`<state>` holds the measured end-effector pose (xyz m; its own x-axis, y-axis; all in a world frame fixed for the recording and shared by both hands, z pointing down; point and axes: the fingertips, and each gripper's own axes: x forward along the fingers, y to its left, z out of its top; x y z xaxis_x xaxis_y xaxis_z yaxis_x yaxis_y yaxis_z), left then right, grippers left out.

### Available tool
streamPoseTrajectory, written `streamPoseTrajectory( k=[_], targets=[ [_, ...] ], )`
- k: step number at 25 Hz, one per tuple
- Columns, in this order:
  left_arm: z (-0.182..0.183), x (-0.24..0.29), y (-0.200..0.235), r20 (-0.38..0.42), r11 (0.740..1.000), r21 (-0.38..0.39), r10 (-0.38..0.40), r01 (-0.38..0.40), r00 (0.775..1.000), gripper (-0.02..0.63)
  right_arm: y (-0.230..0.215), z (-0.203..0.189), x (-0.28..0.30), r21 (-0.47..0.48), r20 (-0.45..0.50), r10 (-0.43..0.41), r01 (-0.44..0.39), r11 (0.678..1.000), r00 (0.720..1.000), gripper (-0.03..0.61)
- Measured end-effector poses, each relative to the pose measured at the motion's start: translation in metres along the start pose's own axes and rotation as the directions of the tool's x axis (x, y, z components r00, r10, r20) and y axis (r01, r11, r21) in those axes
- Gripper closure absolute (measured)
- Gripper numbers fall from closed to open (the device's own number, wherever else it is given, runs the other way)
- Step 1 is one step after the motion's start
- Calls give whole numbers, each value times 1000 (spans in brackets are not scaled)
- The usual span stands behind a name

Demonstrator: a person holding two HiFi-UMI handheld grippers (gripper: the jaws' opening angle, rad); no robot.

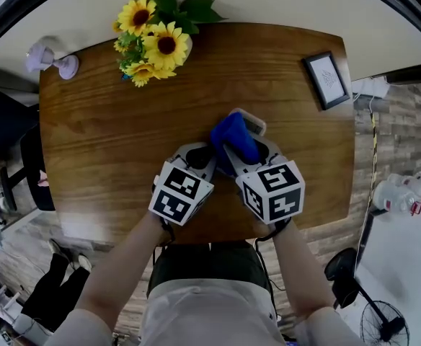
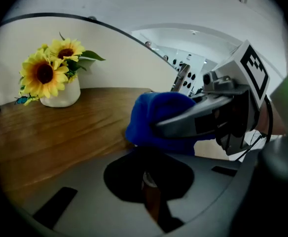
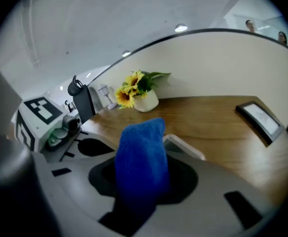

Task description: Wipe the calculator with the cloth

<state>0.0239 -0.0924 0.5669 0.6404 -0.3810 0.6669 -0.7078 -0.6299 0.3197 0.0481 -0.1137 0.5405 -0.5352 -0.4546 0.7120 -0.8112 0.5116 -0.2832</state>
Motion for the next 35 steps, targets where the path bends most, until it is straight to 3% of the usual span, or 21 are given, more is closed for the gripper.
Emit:
streamPoseTrajectory(
  k=[6, 10, 15, 18, 21, 26, 31, 35],
  targets=[
    [0, -1, 0, 6, 999, 28, 18, -19, 1000, 611, -4, -30, -10, 48, -23, -20, 22, 999, 1000, 442],
    [0, -1, 0, 10, 999, -35, -8, 8, 1000, 611, -10, -45, -23, 92, -26, -13, 15, 996, 1000, 442],
    [-1, 0, 0, 3, 999, 37, 10, -10, 1000, 611, -46, -71, -39, 78, -96, -135, 142, 987, 986, 442],
    [-1, 0, 0, 6, 999, 35, 15, -15, 1000, 611, -63, -87, -47, 126, -115, -167, 181, 975, 979, 443],
    [-1, 0, -1, 5, 1000, 7, 5, -5, 1000, 611, -53, -75, -56, 137, -68, -143, 151, 979, 987, 445],
    [1, 0, -1, 11, 1000, -7, 1, -1, 1000, 611, -1, -28, -51, 68, 30, -10, 8, 998, 1000, 445],
    [-1, -1, -1, 9, 1000, -13, 1, -1, 1000, 611, 28, -34, -20, -1, -49, 59, -59, 998, 997, 445],
    [1, 0, 0, 21, 999, -40, 3, -2, 1000, 611, 25, -42, -11, 17, -58, 80, -79, 997, 995, 445]
  ],
)
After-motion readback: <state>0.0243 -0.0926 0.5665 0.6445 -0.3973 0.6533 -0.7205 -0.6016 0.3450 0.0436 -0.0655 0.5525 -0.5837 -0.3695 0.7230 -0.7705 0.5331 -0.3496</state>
